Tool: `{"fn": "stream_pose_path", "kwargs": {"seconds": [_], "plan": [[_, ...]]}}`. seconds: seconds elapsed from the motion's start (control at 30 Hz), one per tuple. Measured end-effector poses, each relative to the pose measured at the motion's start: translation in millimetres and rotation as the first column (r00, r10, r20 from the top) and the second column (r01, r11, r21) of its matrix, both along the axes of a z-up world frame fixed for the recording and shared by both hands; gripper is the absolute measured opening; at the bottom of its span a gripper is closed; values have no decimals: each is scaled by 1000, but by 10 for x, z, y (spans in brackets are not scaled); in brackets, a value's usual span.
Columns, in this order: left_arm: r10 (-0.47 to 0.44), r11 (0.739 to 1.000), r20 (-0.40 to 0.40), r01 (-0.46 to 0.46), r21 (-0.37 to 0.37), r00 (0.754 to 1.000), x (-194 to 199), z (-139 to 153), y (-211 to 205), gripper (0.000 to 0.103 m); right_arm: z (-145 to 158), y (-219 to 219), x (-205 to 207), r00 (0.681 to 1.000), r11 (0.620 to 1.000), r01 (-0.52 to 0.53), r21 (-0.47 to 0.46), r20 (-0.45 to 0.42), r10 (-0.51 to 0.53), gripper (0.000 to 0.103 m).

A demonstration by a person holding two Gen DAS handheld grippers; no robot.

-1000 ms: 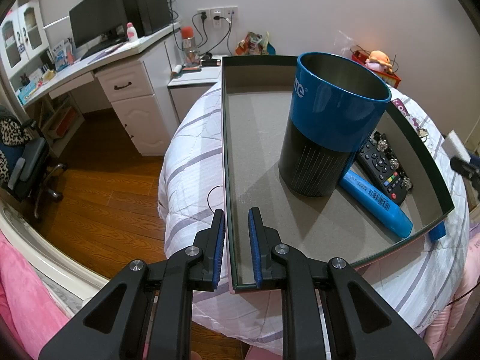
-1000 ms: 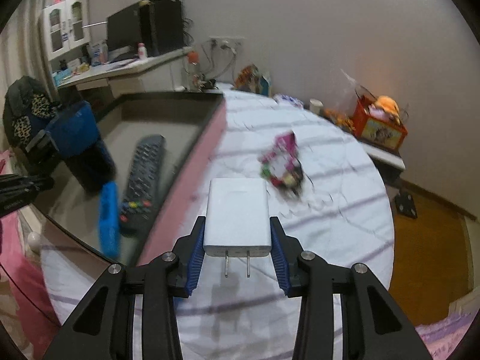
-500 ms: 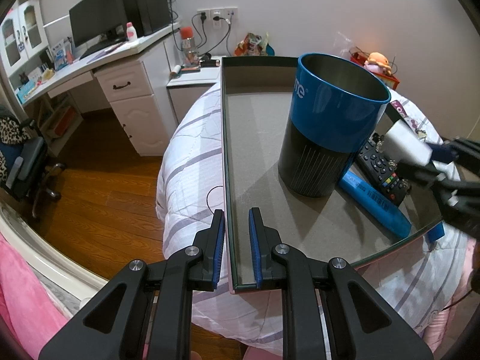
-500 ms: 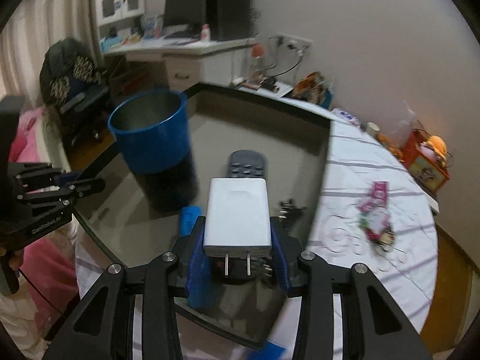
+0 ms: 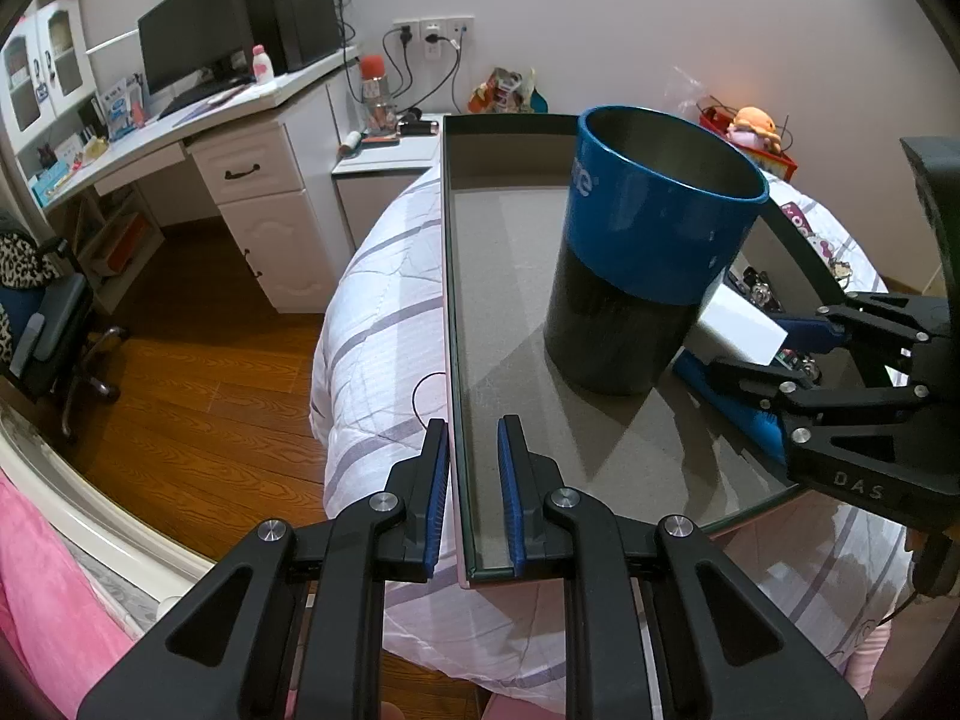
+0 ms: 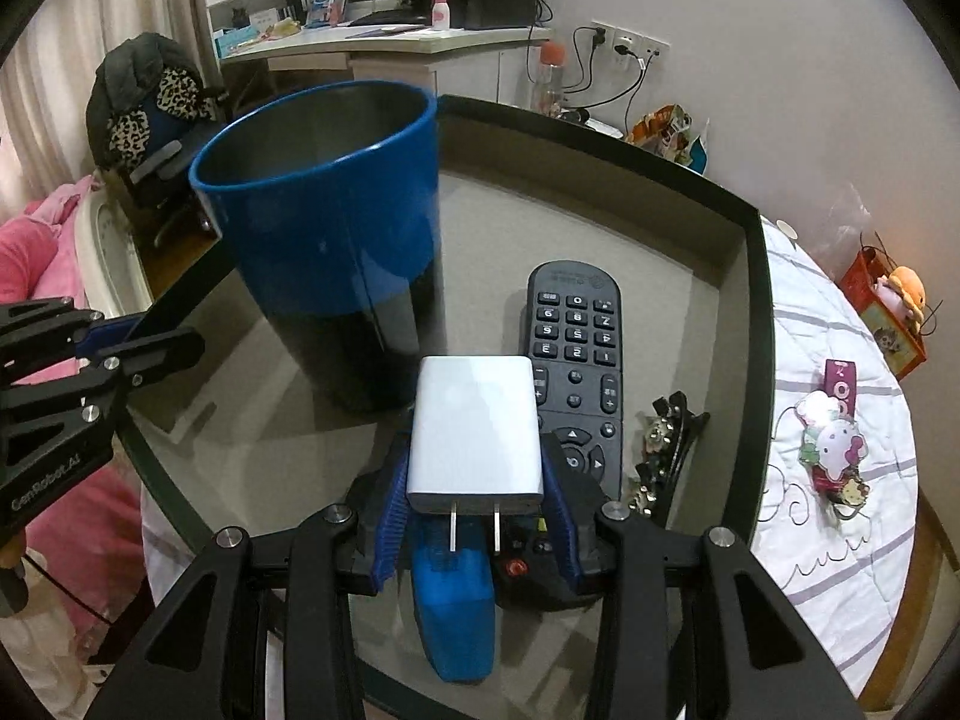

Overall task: Organize rigid objects
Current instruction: 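Carry the white charger into the tray and open the right tool, then move the open right tool back toward the clear blue-capped tube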

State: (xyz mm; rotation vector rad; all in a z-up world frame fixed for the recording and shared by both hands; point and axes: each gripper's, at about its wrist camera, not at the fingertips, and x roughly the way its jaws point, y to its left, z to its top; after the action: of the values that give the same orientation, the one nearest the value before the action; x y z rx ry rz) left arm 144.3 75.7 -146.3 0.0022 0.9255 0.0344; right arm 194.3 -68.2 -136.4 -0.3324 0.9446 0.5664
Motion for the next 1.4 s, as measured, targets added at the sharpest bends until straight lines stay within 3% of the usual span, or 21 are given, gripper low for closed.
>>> {"fn": "stream_pose_path", "kwargs": {"seconds": [0.27, 0.67, 0.97, 1.2, 1.4], "plan": [[2, 1000, -1, -2, 7, 1000, 6, 9, -13, 15, -1, 38, 40, 1000, 1000, 1, 5, -11, 0, 41], [4, 1000, -3, -4, 13, 1000, 5, 23, -30, 15, 13, 145, -15, 995, 995, -81, 53, -57, 84, 42], [4, 1000, -2, -4, 13, 1000, 6, 22, -31, 15, 80, 106, -74, 988, 982, -119, 148, -83, 133, 47], [4, 1000, -3, -4, 14, 1000, 13, 16, -24, 15, 278, -272, -108, 999, 983, -35, 181, -15, 38, 49], [5, 1000, -4, -4, 17, 1000, 15, 9, -31, 15, 446, -684, -147, 995, 981, 71, 180, 57, -82, 57]]}}
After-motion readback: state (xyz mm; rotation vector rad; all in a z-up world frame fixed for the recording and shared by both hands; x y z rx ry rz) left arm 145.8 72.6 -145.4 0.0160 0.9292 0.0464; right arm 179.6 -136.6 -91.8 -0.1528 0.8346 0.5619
